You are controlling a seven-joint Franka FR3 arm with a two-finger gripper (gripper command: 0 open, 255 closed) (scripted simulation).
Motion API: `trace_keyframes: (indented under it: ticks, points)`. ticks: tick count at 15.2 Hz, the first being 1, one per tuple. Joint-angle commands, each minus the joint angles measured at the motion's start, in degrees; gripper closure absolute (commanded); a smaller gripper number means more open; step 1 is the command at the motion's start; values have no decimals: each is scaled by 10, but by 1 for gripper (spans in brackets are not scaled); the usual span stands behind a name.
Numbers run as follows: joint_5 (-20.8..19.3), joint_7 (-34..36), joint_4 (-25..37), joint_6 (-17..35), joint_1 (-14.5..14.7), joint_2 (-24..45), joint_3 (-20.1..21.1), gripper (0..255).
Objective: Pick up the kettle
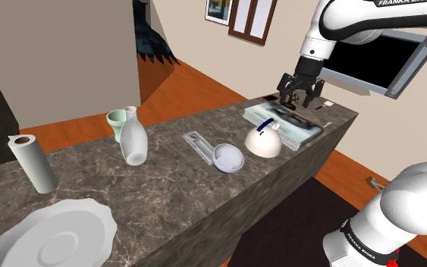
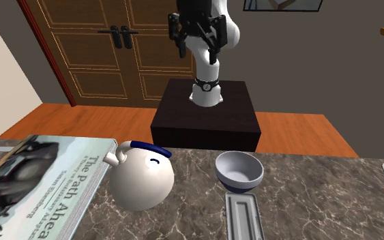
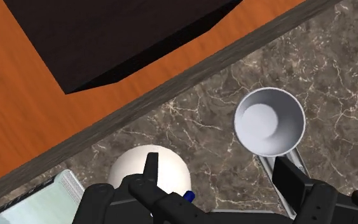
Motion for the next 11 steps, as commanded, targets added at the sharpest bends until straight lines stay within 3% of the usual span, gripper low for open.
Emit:
trace_keyframes:
  ticks: [1, 11]
  points:
    - [3, 43, 12, 28, -12, 41, 3, 0]
    - [5, 228, 104, 122, -66, 231, -14, 0]
